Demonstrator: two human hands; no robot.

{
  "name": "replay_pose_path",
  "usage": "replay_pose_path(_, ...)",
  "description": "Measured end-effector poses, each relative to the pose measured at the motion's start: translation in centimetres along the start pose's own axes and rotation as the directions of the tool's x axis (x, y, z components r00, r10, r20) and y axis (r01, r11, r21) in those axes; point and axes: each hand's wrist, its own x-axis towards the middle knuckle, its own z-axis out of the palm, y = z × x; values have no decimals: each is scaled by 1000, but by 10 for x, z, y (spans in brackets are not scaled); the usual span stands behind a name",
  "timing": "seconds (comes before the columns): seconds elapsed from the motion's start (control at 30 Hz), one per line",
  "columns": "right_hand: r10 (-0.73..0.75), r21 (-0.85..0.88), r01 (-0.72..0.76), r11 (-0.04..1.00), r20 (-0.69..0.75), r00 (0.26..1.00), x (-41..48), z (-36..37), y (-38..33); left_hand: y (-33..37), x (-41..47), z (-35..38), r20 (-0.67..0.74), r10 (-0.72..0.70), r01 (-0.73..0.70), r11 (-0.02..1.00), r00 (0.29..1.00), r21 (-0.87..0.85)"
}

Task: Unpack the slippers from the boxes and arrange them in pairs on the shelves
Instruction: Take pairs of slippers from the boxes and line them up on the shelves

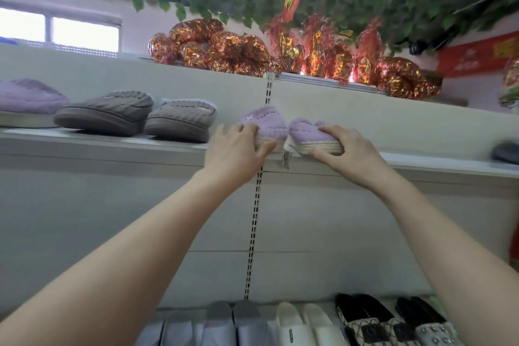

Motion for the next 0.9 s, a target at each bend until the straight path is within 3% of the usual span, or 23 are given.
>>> replay_pose_path(0.47, -10, -137, 5, 991, -30, 1000, 30, 43, 14, -7, 18, 20, 19, 50, -52, 997, 999, 55)
replay_pose_path(0.67, -79, -298, 60, 953, -52, 996, 14, 35, 5, -17, 1, 15, -62, 237, -236, 971, 969, 23)
replay_pose_path(0.9, -236, -422, 172, 890, -104, 966, -47, 30, -33, -44, -60, -6, -136, 428, -417, 903, 893, 101)
